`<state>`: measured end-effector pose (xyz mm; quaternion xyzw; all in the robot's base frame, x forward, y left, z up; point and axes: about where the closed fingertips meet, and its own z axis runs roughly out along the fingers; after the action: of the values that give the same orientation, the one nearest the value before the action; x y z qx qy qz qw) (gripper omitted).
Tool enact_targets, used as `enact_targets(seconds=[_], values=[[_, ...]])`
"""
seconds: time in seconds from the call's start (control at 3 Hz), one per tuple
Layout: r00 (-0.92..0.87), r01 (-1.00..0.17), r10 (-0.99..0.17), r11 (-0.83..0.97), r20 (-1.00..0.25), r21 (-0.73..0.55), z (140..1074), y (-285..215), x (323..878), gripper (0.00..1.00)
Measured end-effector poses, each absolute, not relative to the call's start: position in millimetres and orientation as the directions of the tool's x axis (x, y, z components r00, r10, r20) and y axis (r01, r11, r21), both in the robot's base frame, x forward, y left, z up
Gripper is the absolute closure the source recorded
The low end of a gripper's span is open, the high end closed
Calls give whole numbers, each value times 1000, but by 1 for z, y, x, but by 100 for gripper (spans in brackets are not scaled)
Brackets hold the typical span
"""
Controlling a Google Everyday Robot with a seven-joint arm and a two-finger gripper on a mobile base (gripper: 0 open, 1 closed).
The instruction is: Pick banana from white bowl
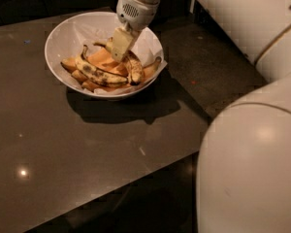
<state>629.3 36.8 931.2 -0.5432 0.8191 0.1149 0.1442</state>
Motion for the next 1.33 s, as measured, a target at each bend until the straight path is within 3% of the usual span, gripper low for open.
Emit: enact_targets(seconds=[0.33, 1.33], values=[[-352, -924, -862, 382, -364, -11, 943, 14, 619, 100], [-322, -929, -860, 367, -396, -40, 964, 20, 606, 100]])
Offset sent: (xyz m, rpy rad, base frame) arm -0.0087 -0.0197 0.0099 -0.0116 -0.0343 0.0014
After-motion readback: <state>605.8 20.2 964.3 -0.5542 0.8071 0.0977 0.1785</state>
